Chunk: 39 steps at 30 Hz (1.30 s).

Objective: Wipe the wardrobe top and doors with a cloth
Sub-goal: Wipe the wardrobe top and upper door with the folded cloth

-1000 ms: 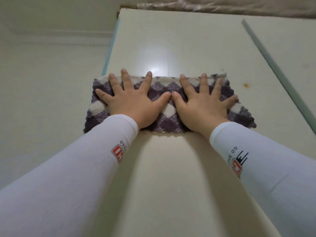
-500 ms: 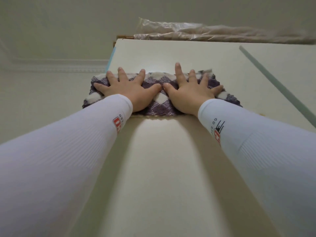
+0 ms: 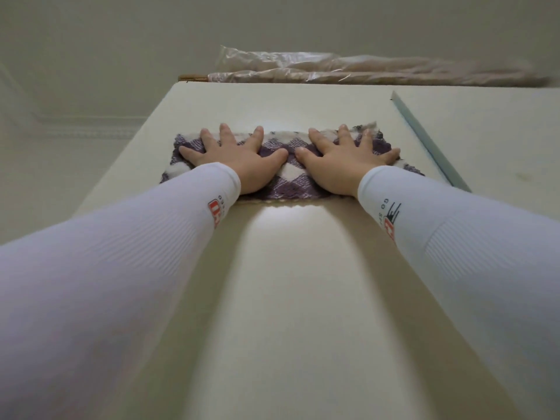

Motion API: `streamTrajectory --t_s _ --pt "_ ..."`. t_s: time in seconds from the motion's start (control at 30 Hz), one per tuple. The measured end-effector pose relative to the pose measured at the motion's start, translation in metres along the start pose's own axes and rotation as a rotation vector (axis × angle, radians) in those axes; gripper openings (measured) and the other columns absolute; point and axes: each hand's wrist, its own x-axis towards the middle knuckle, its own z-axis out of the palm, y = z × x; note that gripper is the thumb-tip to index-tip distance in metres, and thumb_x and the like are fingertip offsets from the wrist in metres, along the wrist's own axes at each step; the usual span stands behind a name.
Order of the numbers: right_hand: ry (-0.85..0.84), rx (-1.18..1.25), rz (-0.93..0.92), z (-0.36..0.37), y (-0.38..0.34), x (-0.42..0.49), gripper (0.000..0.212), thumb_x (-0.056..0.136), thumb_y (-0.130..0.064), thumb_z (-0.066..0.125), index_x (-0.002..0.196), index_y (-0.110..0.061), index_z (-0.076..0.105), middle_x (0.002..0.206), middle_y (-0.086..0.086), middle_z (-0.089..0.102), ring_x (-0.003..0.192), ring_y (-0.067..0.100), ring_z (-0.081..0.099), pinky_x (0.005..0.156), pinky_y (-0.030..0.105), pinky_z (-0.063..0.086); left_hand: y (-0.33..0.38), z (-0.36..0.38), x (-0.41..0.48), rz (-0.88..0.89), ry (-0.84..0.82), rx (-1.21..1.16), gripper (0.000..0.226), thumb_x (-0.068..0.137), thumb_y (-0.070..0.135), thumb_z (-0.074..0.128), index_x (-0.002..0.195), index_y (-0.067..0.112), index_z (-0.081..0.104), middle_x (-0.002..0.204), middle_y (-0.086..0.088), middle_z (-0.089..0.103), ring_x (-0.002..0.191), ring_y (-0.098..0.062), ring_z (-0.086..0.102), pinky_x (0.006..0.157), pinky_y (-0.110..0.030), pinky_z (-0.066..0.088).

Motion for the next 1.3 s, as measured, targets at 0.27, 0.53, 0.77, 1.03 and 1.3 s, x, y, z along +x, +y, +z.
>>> streamTrajectory --t_s 0.27,0.53,0.77,1.03,1.3 --pt "0.013 -0.043 0.061 -0.01 0.066 0.013 0.063 0.084 -0.073 0.013 0.142 -0.05 0.005 0.158 -0.001 -0.003 0.142 0.033 -0.011 0.103 0.069 -0.004 0.068 0.008 -0.006 0.064 -0.035 -0.004 0.072 0.079 0.077 0.016 0.143 0.046 0.004 0.156 -0.008 -0.006 0.14 -0.038 -0.011 0.102 -0.067 -0.009" --pt "-0.002 -0.029 0.16 -0.014 0.04 0.012 0.063 0.086 -0.069 0.015 0.144 -0.047 0.004 0.157 0.001 -0.006 0.141 0.038 -0.012 0.101 0.071 -0.004 0.049 0.0 0.0 0.063 -0.047 -0.022 0.079 0.075 0.08 0.018 0.144 0.042 0.005 0.156 -0.007 -0.006 0.141 -0.034 -0.01 0.103 -0.067 -0.007" --pt "-0.003 -0.008 0.064 0.001 -0.043 0.018 0.061 0.089 -0.064 0.014 0.145 -0.042 0.001 0.157 0.005 -0.006 0.14 0.04 -0.014 0.1 0.072 -0.008 -0.033 -0.009 0.015 0.005 -0.02 -0.022 0.08 0.076 0.08 0.018 0.144 0.041 0.005 0.156 -0.006 -0.003 0.142 -0.03 -0.007 0.107 -0.064 -0.004" --pt "0.041 0.093 -0.258 0.012 -0.126 0.013 0.048 0.095 -0.051 0.024 0.138 -0.032 0.026 0.157 0.004 -0.001 0.142 0.033 -0.007 0.1 0.073 -0.007 -0.117 -0.019 0.019 -0.055 0.048 -0.011 0.078 0.076 0.079 0.019 0.143 0.043 0.003 0.156 -0.005 0.004 0.141 -0.034 0.002 0.108 -0.061 0.007" --pt "-0.037 0.024 -0.277 0.017 -0.123 0.006 0.06 0.087 -0.07 0.014 0.142 -0.05 0.009 0.157 -0.005 -0.003 0.142 0.026 -0.013 0.1 0.071 -0.012 -0.11 -0.016 -0.007 0.073 0.481 0.082 0.047 0.087 0.051 0.048 0.109 0.01 0.059 0.12 -0.017 0.047 0.112 -0.038 0.04 0.079 -0.045 0.04"
